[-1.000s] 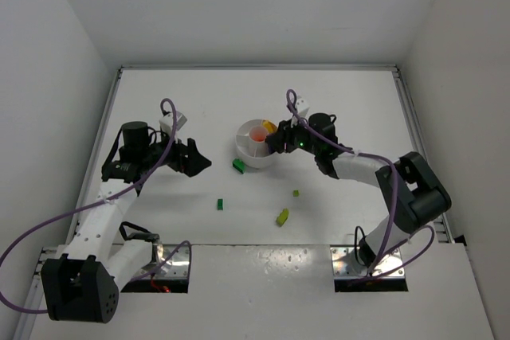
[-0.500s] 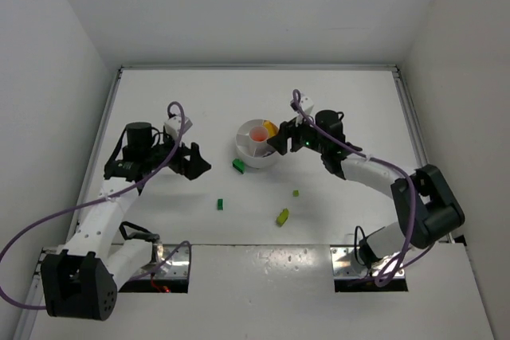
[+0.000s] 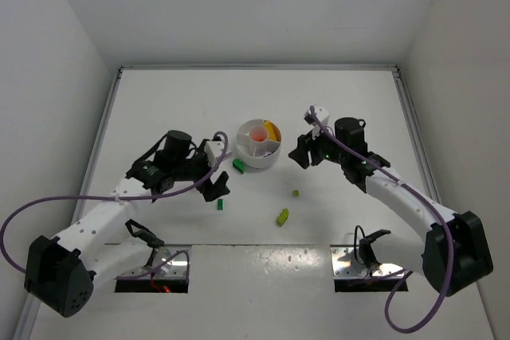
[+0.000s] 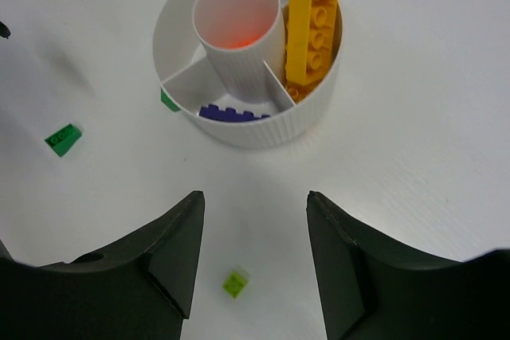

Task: Sort the legos into containers by color

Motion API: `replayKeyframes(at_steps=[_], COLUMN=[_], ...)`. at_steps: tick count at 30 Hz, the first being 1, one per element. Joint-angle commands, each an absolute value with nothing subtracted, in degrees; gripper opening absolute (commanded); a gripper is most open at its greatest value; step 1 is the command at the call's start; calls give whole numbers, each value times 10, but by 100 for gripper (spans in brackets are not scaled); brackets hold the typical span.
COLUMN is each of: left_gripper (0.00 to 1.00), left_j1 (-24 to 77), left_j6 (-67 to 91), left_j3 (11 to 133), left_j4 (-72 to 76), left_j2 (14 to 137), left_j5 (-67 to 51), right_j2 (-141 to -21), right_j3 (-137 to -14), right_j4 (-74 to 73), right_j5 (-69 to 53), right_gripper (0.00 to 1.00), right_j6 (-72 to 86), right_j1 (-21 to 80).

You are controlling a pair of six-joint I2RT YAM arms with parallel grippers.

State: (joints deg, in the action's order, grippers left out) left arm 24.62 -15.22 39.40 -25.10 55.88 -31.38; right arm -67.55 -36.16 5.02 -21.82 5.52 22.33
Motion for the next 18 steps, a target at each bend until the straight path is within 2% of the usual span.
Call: replayKeyframes(at_steps=[1, 5, 9, 13, 18], left_gripper=[92, 92, 92, 99, 99], left_j1=[301, 321, 293, 286, 298], left_j6=[-177, -143, -62, -20, 1], left_j3=[425, 440, 446, 423, 409], left_j4=[-255, -236, -200, -149, -93], left_j2=[588, 625, 690, 696, 711], left_j5=[-277, -252, -190, -154, -132], right_j2=[-643, -623, -635, -641, -660], right_j3=[-359, -352, -373, -373, -379], right_j4=[-32, -76, -115, -109, -103], right_j5=[-208, -257, -263, -263, -263], right_gripper=[55, 53, 55, 55, 56], right_j6=[35, -11, -28, -28, -23], right_j1=[209, 209, 209, 204, 204])
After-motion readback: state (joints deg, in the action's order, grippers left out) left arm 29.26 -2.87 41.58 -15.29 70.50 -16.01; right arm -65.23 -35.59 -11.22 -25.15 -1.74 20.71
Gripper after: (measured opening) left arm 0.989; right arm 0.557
